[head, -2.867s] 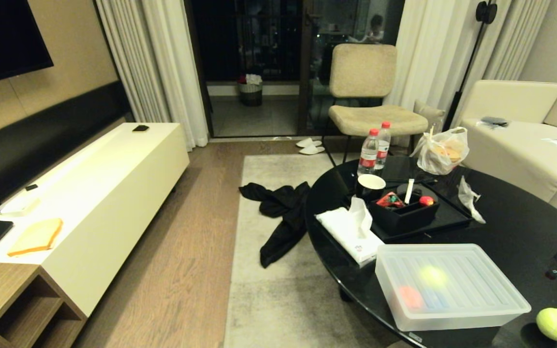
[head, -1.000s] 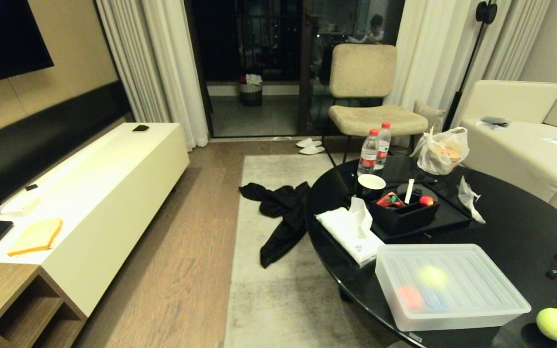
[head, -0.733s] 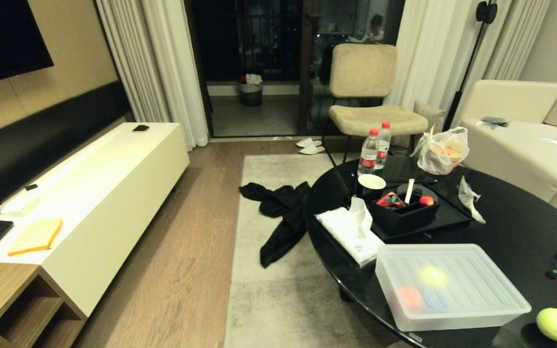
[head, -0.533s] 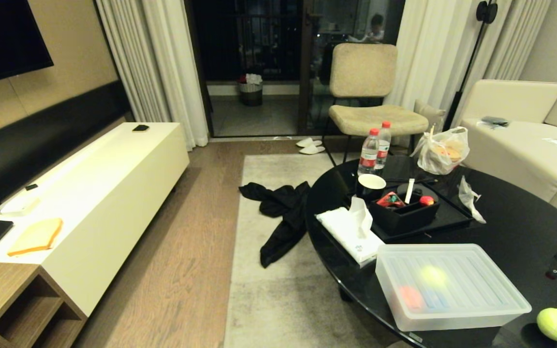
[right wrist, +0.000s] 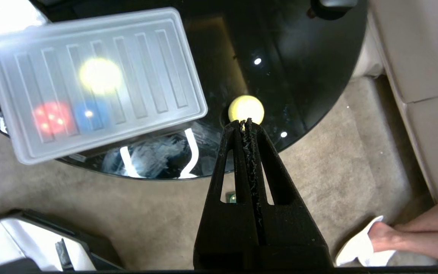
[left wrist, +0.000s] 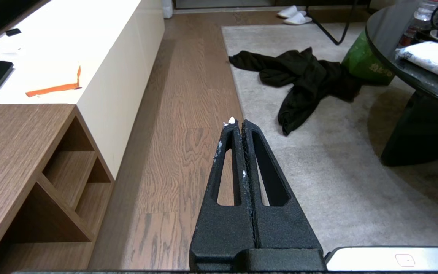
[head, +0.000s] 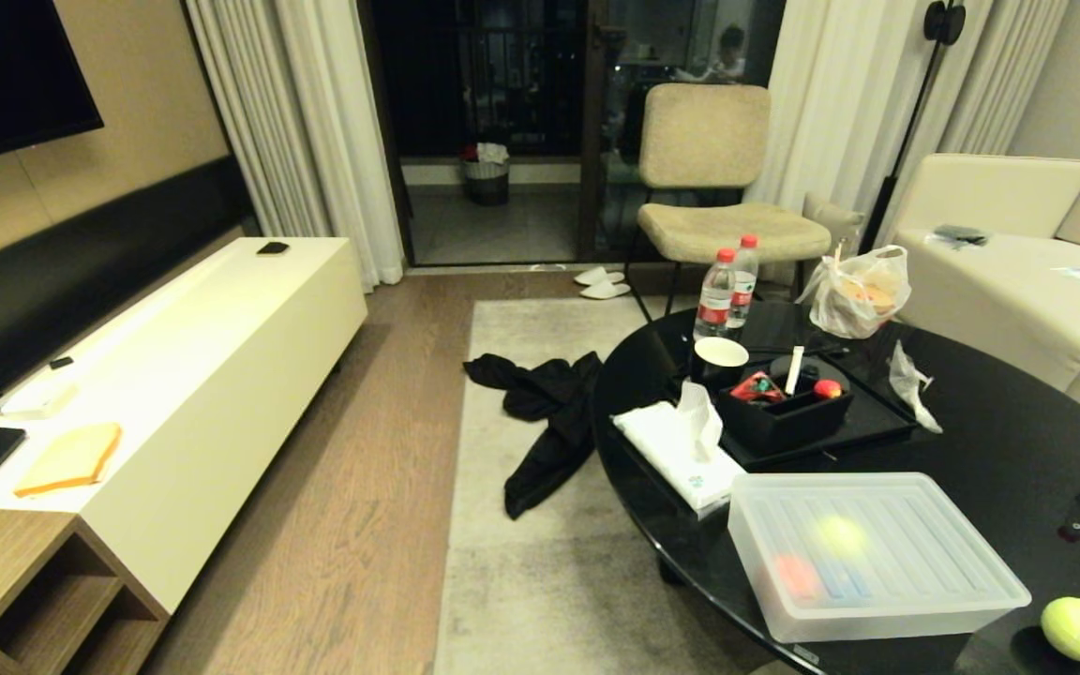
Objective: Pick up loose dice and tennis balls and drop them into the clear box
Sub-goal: Open the lid
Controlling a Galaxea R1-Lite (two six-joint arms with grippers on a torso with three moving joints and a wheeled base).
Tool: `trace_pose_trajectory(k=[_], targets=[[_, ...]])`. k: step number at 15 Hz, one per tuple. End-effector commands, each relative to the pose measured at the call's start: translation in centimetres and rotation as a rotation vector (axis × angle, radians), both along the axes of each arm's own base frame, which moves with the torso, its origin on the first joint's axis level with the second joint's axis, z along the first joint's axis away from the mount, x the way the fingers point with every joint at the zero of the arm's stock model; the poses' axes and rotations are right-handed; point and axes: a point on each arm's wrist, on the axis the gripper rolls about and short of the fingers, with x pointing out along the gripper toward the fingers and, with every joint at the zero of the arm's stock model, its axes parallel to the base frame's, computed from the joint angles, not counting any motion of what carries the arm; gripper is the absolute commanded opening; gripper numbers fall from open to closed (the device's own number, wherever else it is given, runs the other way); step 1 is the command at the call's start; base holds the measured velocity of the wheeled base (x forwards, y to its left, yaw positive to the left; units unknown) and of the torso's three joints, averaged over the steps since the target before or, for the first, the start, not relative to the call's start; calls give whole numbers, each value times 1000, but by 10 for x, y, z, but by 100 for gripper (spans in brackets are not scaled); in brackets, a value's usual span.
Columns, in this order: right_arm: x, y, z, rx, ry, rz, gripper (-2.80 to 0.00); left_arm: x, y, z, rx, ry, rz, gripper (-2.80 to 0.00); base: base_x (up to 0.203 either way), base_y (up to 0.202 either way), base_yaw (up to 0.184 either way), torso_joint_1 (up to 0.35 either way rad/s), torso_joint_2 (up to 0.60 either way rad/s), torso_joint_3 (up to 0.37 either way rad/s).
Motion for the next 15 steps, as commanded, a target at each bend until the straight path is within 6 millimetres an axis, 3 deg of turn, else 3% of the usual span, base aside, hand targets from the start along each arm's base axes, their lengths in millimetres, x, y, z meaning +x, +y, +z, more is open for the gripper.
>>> trace_pose_trajectory(k=[1,5,15], targets=[[15,-27,-16,63,58,-4,-280,0,0,-1,0,2,1,-280,0,0,0,0,0,0],[31,-58,-33,131,97,27,-280,0,0,-1,0,2,1,-280,0,0,0,0,0,0],[88,-106,-63,318,211,78,-280,0,0,-1,0,2,-1,-280,0,0,0,0,0,0]])
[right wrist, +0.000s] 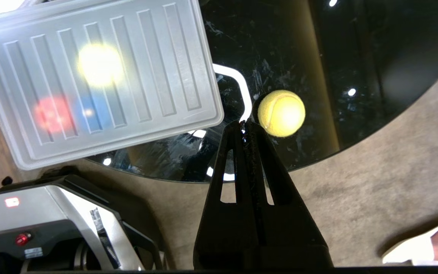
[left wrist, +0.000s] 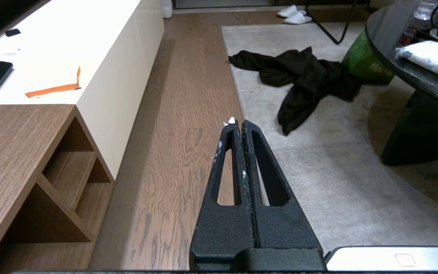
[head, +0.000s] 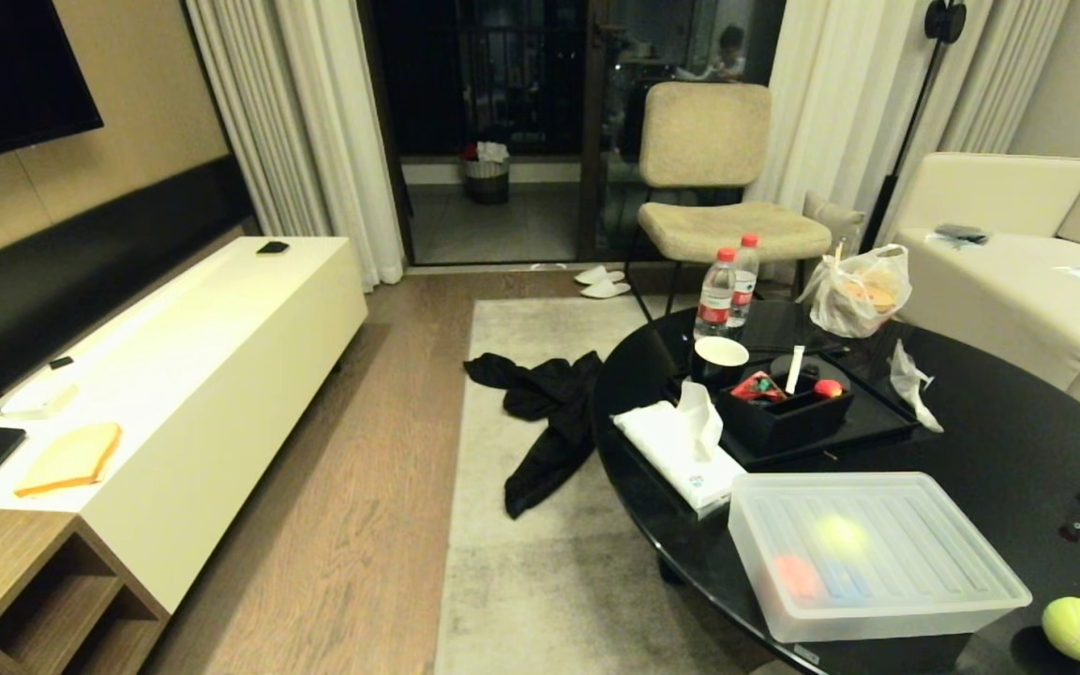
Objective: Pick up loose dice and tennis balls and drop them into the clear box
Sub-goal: Open the lid
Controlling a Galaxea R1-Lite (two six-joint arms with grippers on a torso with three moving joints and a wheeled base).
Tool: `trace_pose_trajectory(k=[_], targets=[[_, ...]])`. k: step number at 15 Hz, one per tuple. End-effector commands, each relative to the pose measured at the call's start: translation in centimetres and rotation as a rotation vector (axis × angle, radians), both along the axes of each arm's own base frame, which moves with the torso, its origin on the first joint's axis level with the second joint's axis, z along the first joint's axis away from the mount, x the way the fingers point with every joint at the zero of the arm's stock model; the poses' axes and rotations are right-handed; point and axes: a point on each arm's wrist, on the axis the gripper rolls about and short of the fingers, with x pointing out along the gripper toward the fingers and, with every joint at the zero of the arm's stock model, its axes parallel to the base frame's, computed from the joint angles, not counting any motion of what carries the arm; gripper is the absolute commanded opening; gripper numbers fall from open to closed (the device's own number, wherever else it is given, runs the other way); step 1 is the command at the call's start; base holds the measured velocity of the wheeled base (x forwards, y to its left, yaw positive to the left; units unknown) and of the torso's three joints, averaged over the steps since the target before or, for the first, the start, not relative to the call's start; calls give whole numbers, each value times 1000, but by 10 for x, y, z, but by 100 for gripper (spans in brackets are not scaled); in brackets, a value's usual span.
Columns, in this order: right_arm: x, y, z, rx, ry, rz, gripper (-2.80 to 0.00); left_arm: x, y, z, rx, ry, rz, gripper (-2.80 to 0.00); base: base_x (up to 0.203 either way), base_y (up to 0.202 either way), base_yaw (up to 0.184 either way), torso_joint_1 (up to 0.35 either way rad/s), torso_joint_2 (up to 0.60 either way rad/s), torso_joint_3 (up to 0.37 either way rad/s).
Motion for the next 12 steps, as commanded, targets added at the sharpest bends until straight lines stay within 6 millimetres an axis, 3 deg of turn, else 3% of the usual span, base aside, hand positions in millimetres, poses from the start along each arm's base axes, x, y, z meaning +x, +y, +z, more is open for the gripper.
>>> trace_pose_trajectory(k=[1,6,12], targets=[[18,-14,-19,42,45,6,-280,0,0,-1,0,2,1,-280,0,0,0,0,0,0],[40,-5,-23,58,48,48,-280,0,0,-1,0,2,1,-280,0,0,0,0,0,0],[51,-3,-33,83,73,47,-280,0,0,-1,-1,2,1,-280,0,0,0,0,0,0]])
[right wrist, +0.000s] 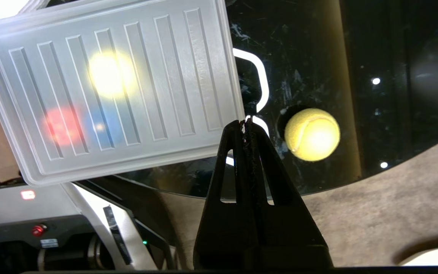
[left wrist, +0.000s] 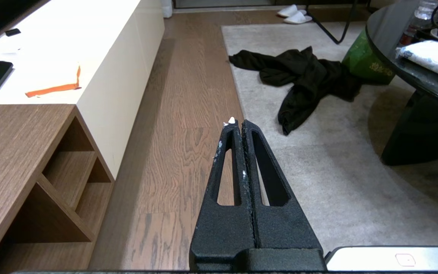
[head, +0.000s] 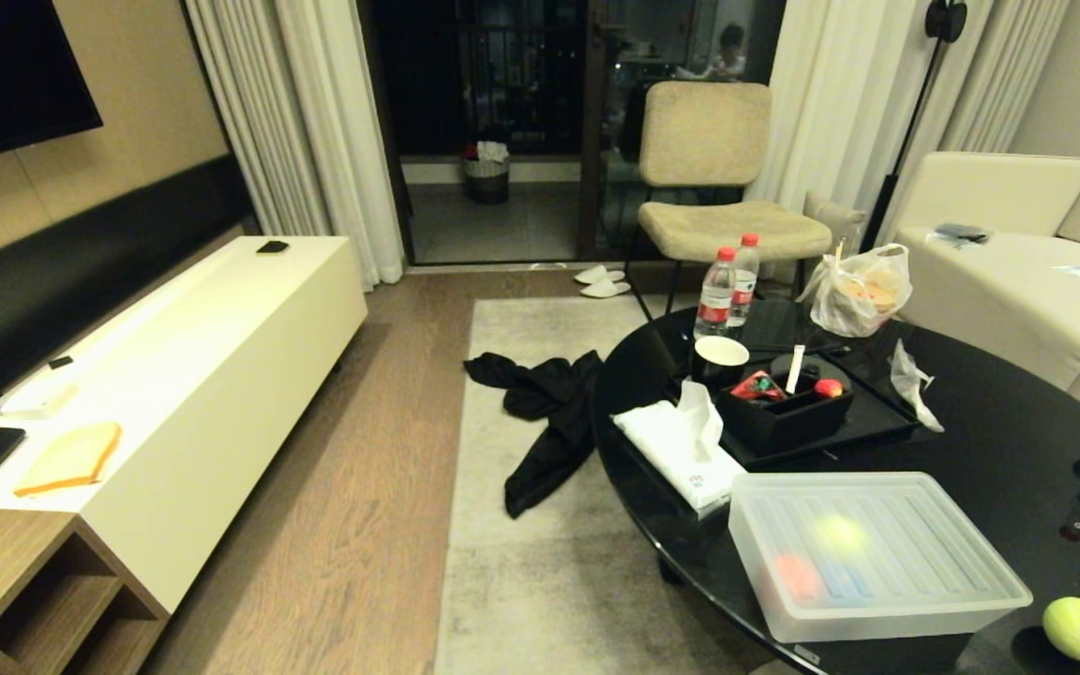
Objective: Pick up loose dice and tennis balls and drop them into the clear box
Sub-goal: Open the lid
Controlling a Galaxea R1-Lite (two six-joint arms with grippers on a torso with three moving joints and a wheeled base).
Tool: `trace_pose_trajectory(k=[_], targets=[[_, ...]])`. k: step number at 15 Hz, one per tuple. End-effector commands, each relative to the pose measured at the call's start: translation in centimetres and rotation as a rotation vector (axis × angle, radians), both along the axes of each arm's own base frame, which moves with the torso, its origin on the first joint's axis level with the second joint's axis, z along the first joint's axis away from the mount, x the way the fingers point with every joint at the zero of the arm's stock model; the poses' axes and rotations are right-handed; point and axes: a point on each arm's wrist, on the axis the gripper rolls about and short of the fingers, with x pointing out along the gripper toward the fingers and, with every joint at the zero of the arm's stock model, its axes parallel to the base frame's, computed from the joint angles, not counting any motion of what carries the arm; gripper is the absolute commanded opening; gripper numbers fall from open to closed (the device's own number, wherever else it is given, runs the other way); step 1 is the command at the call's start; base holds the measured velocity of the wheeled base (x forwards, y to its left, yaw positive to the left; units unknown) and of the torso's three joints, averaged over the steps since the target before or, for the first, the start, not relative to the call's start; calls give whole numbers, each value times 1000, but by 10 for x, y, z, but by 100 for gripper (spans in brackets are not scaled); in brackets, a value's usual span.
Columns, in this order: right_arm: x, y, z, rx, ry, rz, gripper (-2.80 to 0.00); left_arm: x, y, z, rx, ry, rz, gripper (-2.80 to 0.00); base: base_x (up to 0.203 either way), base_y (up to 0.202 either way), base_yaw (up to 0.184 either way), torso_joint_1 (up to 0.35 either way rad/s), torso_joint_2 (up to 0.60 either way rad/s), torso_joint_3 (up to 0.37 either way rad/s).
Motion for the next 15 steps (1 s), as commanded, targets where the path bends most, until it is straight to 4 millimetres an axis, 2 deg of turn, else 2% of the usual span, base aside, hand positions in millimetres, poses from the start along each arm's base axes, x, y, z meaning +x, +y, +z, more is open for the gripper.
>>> trace_pose_trajectory(k=[1,5,8,12,13,15], targets=[[4,-1,-7,17,19,0,-280,0,0,-1,-1,3,1,-280,0,0,0,0,0,0],[22,-5,-20,9,50,8,-280,0,0,-1,-1,3,1,-280,0,0,0,0,0,0],[37,-12,-37,24,76,20,-280,0,0,-1,-1,3,1,-280,0,0,0,0,0,0],[45,-13,-56,52,124,31,-280,0,0,-1,0,3,-1,-280,0,0,0,0,0,0],[47,-12,-59,58,130,34,0,0,0,-1,0,3,-1,-280,0,0,0,0,0,0],[51,-11,-63,62,136,43,0,0,0,-1,2,3,-1,-280,0,0,0,0,0,0]])
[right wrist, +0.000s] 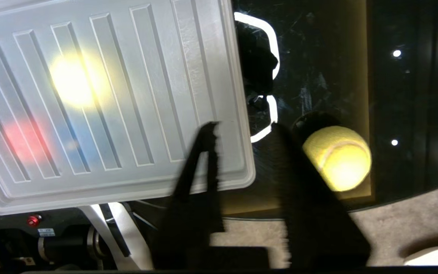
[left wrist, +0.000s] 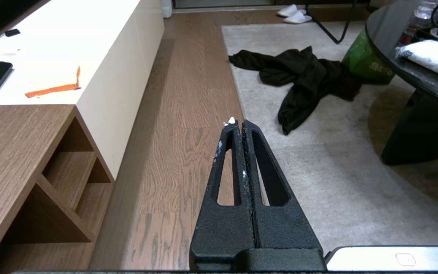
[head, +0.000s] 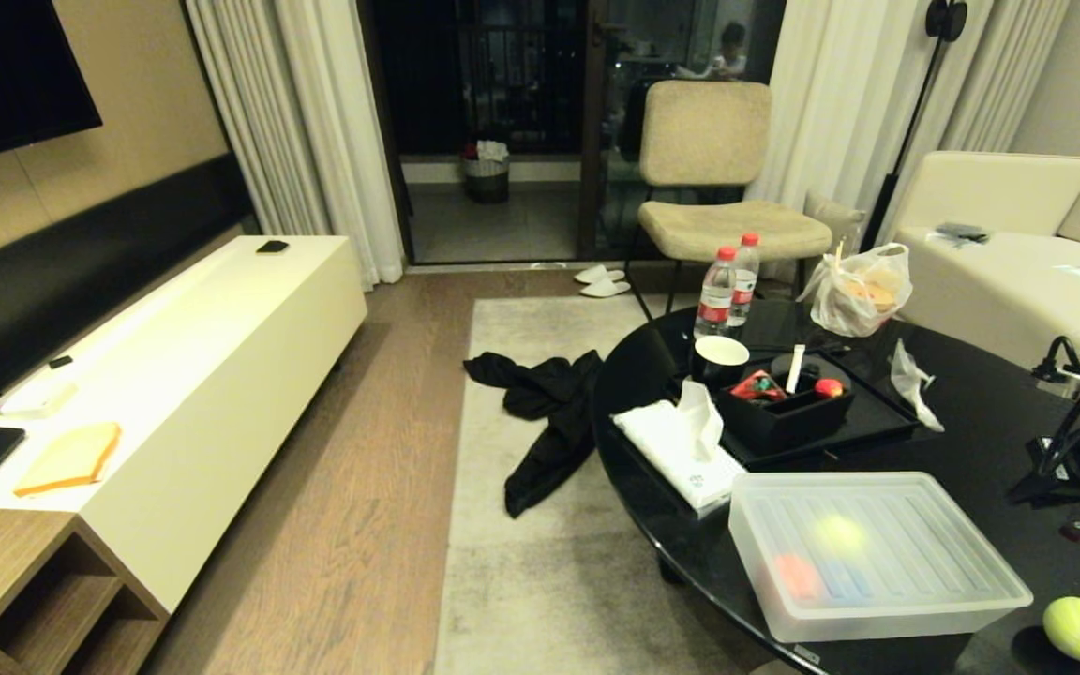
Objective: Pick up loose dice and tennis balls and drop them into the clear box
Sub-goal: Open the lid
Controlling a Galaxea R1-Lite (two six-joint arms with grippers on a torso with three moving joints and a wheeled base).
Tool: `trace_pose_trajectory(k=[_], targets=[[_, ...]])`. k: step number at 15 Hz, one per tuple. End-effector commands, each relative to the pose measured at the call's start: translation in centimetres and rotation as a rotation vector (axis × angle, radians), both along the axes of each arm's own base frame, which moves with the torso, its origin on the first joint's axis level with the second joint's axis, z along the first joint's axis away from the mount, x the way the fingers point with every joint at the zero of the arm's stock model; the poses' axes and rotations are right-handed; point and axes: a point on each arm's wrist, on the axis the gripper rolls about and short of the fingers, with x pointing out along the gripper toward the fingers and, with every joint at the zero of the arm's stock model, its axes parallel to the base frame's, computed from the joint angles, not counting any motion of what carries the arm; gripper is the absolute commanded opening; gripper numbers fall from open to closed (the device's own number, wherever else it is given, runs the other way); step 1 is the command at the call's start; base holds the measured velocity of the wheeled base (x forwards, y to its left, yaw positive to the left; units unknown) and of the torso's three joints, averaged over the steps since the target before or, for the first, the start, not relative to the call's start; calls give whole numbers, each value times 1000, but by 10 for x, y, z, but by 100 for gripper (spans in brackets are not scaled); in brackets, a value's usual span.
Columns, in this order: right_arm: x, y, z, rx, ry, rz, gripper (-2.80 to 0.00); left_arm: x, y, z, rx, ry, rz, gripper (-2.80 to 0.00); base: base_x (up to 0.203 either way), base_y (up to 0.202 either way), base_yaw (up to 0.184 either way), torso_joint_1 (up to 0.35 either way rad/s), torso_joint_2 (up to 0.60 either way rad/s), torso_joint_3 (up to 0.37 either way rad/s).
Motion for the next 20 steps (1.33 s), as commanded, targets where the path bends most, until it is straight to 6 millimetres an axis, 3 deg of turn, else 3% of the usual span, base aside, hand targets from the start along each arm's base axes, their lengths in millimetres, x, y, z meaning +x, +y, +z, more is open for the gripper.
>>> trace_pose_trajectory(k=[1,8,15,20], targets=[[6,1,-9,12,19,12,0,0,0,-1,0,1,0,-280,0,0,0,0,0,0],[25,-9,-40,7,40,5,0,0,0,-1,0,1,0,-280,0,0,0,0,0,0],[41,-3,-50,17,46,26,0,0,0,-1,0,1,0,-280,0,0,0,0,0,0],[41,-3,-54,21,55,25,0,0,0,-1,0,3,0,-280,0,0,0,0,0,0]])
